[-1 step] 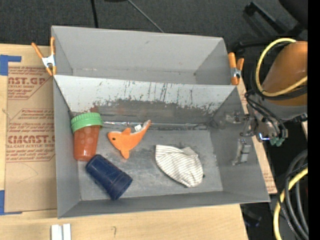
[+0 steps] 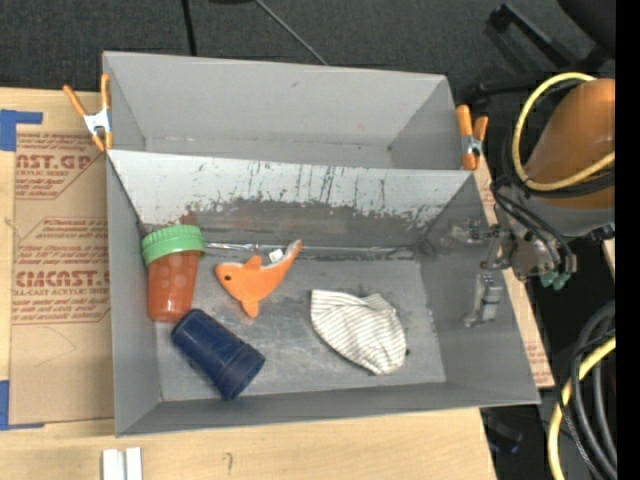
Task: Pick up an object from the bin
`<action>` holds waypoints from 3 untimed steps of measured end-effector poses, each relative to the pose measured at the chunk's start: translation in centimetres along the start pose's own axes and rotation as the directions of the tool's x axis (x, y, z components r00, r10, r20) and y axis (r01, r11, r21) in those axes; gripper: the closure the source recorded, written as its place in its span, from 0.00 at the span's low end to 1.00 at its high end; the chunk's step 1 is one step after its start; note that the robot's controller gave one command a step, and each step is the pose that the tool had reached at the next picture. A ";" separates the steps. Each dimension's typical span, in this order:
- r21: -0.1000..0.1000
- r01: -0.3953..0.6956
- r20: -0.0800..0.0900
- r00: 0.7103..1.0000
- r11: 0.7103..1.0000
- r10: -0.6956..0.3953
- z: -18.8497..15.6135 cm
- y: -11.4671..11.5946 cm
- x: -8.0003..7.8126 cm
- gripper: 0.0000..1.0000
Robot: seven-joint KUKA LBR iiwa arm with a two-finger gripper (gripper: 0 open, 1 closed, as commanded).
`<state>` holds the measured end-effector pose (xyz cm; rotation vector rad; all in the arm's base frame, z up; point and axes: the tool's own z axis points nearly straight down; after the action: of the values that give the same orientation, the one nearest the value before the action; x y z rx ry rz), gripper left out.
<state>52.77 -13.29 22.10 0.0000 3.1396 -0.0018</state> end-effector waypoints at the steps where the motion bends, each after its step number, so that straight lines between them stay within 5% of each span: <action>1: -0.001 -0.042 0.005 0.999 0.999 0.042 7.2 4.8 -0.6 0.00; 2: -0.001 0.037 -0.003 0.999 0.999 -0.037 6.3 8.8 -1.6 0.00; 3: -0.002 -0.135 0.001 0.991 0.991 0.135 7.4 9.7 -0.2 0.00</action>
Offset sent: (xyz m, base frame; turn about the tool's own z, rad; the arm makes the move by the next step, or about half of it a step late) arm 0.0176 0.0895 -0.0610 -0.0371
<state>52.94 -3.57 14.65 0.2125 3.1317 0.0020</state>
